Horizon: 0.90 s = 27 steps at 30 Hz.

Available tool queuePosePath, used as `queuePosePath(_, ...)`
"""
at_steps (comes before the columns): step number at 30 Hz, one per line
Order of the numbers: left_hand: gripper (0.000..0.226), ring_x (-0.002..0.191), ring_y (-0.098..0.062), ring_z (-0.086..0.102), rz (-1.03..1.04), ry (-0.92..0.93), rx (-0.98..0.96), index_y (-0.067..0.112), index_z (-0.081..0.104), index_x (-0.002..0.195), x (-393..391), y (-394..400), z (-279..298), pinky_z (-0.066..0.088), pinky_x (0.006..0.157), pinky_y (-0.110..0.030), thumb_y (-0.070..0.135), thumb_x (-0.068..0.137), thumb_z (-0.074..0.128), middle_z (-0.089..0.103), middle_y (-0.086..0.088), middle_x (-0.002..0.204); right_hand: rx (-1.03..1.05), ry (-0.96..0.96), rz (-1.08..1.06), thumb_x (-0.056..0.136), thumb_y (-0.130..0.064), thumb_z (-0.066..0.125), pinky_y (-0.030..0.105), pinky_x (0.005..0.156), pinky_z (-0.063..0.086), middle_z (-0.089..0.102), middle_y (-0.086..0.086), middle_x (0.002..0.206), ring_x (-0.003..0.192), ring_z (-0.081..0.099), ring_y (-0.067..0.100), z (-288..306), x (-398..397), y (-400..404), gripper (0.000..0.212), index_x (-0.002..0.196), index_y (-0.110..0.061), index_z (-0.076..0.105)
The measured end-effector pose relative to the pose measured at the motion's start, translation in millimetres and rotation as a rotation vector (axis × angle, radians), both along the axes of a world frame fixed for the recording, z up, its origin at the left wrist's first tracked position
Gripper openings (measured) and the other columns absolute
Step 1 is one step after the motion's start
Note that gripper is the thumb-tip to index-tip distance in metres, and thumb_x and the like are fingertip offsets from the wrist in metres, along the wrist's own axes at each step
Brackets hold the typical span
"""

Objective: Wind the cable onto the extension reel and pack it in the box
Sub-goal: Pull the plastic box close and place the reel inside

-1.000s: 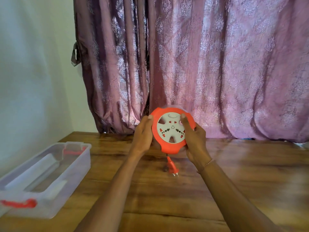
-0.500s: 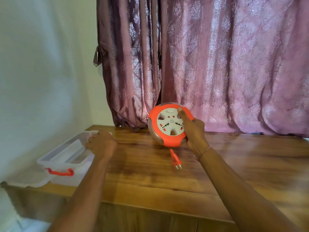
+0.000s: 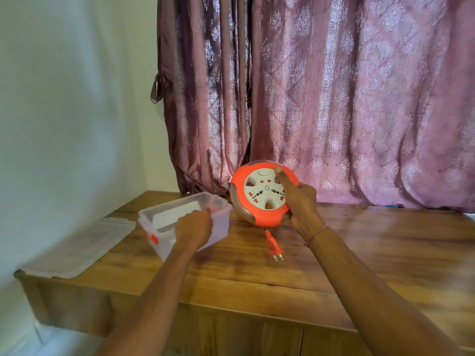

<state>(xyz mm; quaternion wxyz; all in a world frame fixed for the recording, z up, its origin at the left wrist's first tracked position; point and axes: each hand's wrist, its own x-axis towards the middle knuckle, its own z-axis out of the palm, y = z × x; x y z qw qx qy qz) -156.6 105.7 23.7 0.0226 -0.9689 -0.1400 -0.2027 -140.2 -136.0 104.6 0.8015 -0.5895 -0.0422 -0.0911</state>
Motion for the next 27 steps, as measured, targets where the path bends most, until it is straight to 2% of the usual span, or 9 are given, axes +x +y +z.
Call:
queuePosePath(4,0.029,0.106,-0.03,0.071,-0.298,-0.058,-0.056,0.024,0.068,0.123,9,-31,1,0.053,0.084,-0.039,0.04,0.103,0.054,0.076,-0.006,0.117,-0.002,0.007,-0.018,0.062,-0.048,0.085,0.04,0.054,0.059,0.076,0.012,0.077,0.068,0.073,0.026,1,4,-15,0.04,0.073,-0.013,0.071)
queuePosePath(10,0.02,0.081,-0.023,0.066,-0.656,0.081,-0.293,0.027,0.059,0.076,5,-88,13,0.043,0.063,-0.031,0.037,0.09,0.068,0.07,0.003,0.081,-0.017,0.019,-0.076,0.066,-0.046,0.084,0.043,0.062,0.061,0.076,0.01,0.079,0.071,0.074,0.026,10,15,-49,0.047,0.088,-0.007,0.07)
queuePosePath(14,0.017,0.076,-0.019,0.063,-0.785,0.112,-0.341,0.02,0.066,0.077,4,-119,15,0.046,0.061,-0.035,0.033,0.087,0.072,0.069,0.004,0.077,-0.039,-0.005,-0.079,0.067,-0.047,0.084,0.03,0.048,0.055,0.076,0.008,0.077,0.064,0.073,0.021,24,30,-64,0.046,0.087,-0.008,0.071)
queuePosePath(16,0.016,0.075,-0.015,0.062,-0.814,0.13,-0.37,0.021,0.068,0.08,6,-124,16,0.045,0.06,-0.03,0.035,0.084,0.075,0.07,0.005,0.08,-0.075,-0.005,-0.073,0.065,-0.049,0.084,0.034,0.048,0.057,0.076,0.006,0.075,0.064,0.073,0.021,32,40,-68,0.05,0.09,-0.008,0.072)
queuePosePath(18,0.022,0.08,-0.016,0.067,-0.809,0.159,-0.464,0.021,0.071,0.086,6,-121,23,0.056,0.069,-0.034,0.04,0.078,0.077,0.074,0.005,0.085,-0.14,-0.01,-0.08,0.063,-0.053,0.084,0.043,0.056,0.059,0.076,0.006,0.075,0.065,0.073,0.022,39,50,-70,0.054,0.091,-0.008,0.073)
queuePosePath(20,0.024,0.08,-0.013,0.071,-0.735,0.123,-0.565,0.025,0.072,0.081,10,-110,34,0.059,0.072,-0.035,0.047,0.069,0.073,0.075,0.01,0.08,-0.187,-0.025,-0.082,0.062,-0.053,0.084,0.043,0.059,0.06,0.076,0.008,0.077,0.067,0.073,0.024,44,61,-69,0.053,0.089,-0.008,0.073)
queuePosePath(23,0.011,0.081,-0.016,0.071,-0.494,-0.135,-0.565,0.028,0.068,0.074,24,-91,43,0.046,0.059,-0.027,0.036,0.079,0.073,0.068,0.015,0.073,-0.274,-0.049,-0.081,0.062,-0.057,0.083,0.038,0.056,0.06,0.076,0.006,0.074,0.067,0.073,0.024,41,73,-61,0.051,0.083,-0.011,0.073)
queuePosePath(25,0.003,0.094,-0.027,0.069,-0.294,-0.306,-0.58,0.024,0.069,0.085,36,-79,41,0.047,0.067,-0.031,0.026,0.086,0.068,0.072,0.002,0.089,-0.323,-0.058,-0.059,0.062,-0.059,0.082,0.036,0.055,0.059,0.075,0.006,0.072,0.067,0.073,0.024,32,79,-52,0.051,0.08,-0.012,0.073)
queuePosePath(27,0.02,0.11,-0.038,0.062,-0.161,-0.284,-0.586,0.013,0.068,0.106,49,-67,32,0.052,0.084,-0.041,0.026,0.091,0.066,0.07,-0.014,0.111,-0.355,-0.063,-0.019,0.062,-0.058,0.082,0.032,0.054,0.057,0.075,0.005,0.072,0.069,0.073,0.022,17,80,-43,0.048,0.078,-0.014,0.074)
